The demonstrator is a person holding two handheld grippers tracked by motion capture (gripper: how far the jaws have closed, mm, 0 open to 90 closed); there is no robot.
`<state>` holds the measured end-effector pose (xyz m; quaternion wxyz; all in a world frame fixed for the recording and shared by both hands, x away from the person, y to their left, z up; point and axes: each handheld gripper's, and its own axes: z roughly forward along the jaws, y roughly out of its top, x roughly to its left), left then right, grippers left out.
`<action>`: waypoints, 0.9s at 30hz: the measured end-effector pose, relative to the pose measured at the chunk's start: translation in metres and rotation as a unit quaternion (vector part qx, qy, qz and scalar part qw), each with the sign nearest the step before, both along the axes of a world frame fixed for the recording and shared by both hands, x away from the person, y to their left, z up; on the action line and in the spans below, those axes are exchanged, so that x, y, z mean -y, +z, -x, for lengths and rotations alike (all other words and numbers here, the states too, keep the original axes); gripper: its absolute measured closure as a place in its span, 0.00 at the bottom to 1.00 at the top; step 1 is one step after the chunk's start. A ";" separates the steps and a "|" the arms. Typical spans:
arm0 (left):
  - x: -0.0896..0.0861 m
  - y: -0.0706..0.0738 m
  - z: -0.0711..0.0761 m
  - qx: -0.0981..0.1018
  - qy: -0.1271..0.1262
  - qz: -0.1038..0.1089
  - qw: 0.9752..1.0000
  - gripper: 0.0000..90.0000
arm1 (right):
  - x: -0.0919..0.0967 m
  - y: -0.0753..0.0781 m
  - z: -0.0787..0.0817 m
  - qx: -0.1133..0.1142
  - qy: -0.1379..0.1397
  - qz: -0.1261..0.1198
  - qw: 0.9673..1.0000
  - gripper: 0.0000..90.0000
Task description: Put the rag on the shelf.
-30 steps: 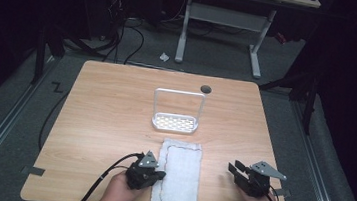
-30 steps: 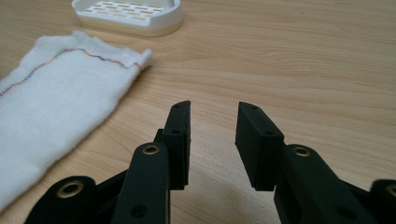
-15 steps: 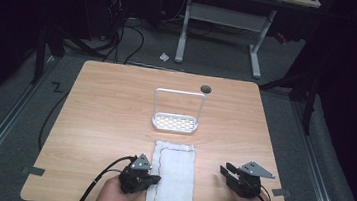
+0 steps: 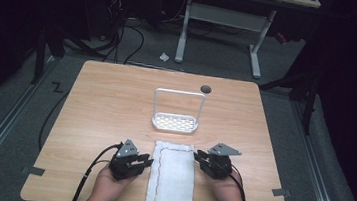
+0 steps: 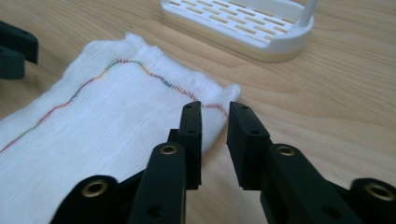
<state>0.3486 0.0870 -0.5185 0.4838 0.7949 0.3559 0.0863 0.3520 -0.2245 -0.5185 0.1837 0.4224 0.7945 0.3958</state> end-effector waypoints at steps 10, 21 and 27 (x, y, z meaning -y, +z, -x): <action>0.039 -0.005 -0.057 -0.038 0.046 -0.050 0.997 0.62 | -0.004 -0.014 -0.026 -0.026 -0.010 0.016 0.999 0.90; 0.047 -0.020 -0.053 -0.020 0.035 -0.060 0.997 0.83 | -0.003 -0.018 -0.022 -0.016 -0.016 0.008 1.000 0.85; 0.042 -0.021 -0.057 -0.046 0.034 -0.033 0.998 0.89 | -0.001 -0.015 -0.023 -0.020 -0.022 -0.024 0.999 0.74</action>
